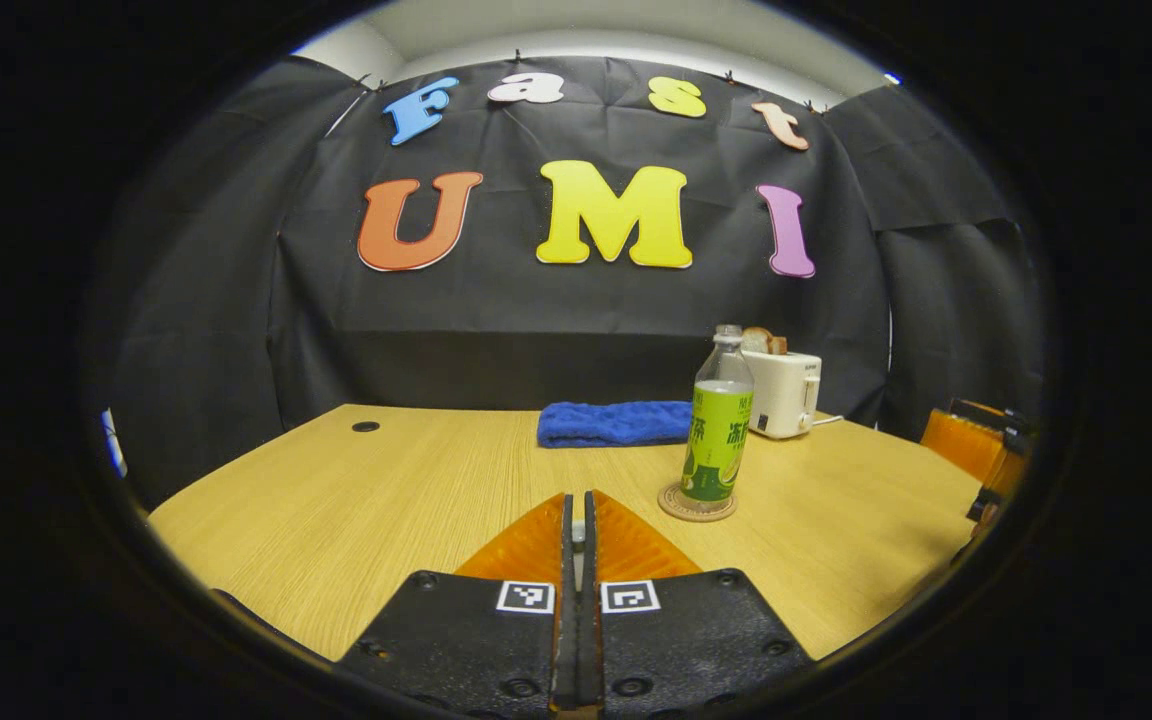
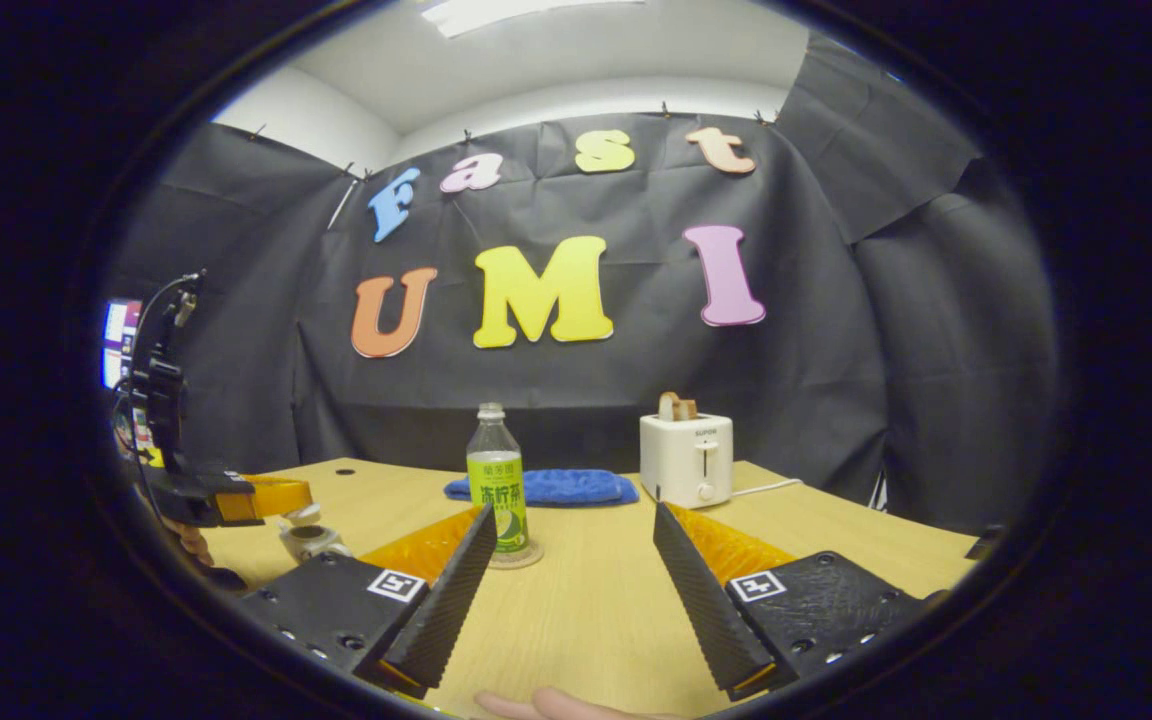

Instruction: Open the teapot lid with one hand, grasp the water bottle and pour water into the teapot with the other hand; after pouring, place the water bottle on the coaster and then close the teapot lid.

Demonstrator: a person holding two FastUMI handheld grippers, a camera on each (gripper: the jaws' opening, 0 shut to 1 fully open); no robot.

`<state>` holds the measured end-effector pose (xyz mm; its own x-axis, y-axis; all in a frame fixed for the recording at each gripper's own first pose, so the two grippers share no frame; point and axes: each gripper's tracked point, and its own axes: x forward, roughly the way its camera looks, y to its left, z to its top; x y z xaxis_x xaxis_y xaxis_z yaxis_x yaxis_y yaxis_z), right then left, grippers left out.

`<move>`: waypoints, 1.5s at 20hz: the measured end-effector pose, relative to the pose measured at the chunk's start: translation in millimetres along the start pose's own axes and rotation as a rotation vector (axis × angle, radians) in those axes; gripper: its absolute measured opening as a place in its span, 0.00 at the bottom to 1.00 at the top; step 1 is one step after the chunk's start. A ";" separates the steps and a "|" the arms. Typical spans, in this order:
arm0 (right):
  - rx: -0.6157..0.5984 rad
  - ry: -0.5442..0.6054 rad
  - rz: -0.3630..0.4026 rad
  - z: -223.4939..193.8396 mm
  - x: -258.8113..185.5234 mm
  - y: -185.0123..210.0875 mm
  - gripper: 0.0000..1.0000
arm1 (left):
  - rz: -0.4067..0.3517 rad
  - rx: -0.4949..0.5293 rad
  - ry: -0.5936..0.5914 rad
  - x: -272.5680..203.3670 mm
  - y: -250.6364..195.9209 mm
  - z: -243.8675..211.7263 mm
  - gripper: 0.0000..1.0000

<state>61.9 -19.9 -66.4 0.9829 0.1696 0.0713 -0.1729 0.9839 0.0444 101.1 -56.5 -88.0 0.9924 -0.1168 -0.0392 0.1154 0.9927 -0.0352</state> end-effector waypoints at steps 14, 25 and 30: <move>-0.045 0.039 -0.086 2.2 -41.9 -29.3 0.94 | 0.079 0.047 0.074 1.8 6.8 -16.3 0.05; -0.138 -0.004 -0.130 46.1 -77.8 -23.1 0.94 | 0.056 0.079 0.077 -16.5 -19.7 7.6 0.36; -0.133 -0.005 -0.115 49.5 -79.7 -21.8 0.94 | 0.013 0.057 -0.012 -44.2 -41.1 52.0 0.86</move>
<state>-15.7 -57.7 -23.8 0.9954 0.0558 0.0782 -0.0495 0.9956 -0.0800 54.8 -90.5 -32.8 0.9942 -0.1042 -0.0269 0.1048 0.9942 0.0220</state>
